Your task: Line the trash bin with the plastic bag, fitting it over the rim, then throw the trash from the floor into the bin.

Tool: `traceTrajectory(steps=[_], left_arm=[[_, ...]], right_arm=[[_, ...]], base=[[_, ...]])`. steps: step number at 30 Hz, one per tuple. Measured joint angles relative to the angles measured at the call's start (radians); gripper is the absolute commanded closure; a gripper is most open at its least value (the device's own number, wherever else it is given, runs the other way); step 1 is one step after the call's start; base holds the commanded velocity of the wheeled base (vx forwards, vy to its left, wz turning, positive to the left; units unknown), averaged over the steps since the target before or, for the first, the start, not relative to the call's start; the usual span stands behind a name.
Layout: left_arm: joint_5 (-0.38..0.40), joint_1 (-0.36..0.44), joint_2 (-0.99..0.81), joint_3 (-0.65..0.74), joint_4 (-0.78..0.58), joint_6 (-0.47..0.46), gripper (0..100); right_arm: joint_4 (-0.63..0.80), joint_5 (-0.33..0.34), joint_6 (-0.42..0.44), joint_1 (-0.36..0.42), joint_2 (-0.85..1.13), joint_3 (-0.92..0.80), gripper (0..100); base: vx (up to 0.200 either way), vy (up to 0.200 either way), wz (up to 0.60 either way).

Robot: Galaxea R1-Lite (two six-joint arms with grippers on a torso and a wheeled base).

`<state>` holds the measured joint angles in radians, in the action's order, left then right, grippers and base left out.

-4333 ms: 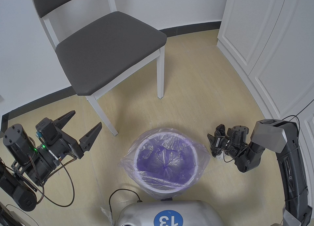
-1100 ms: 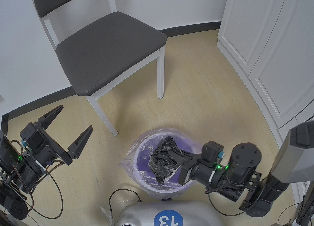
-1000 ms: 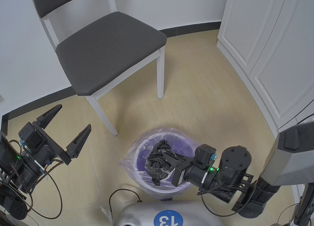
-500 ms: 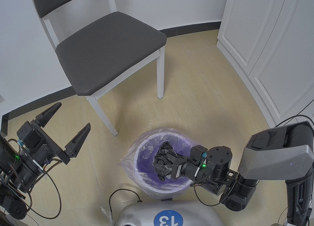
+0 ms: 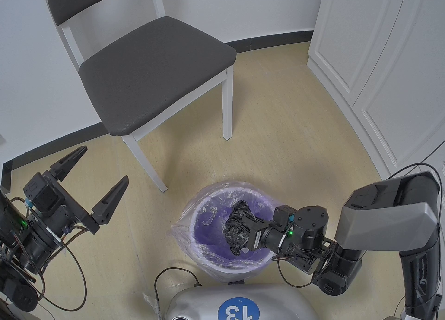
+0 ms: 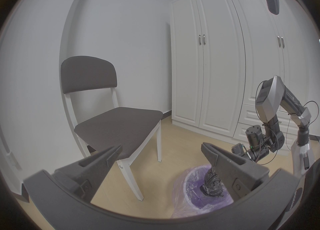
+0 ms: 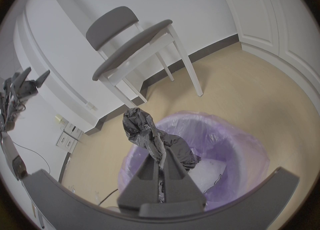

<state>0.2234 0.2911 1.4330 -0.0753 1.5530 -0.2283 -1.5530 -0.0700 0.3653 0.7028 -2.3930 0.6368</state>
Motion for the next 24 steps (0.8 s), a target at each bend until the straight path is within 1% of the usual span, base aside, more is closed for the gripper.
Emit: traceTrajectory(steps=[14,24], left_arm=[[0.003,-0.003,0.019,-0.001,0.000,0.000,0],[0.002,-0.003,0.035,-0.001,0.000,0.000,0]], right_arm=[[0.000,-0.001,-0.008,0.007,-0.074,0.013,100],[0.000,-0.002,-0.033,0.009,-0.097,0.023,100]], base=[[0.000,0.000,0.00],[0.000,0.000,0.00]])
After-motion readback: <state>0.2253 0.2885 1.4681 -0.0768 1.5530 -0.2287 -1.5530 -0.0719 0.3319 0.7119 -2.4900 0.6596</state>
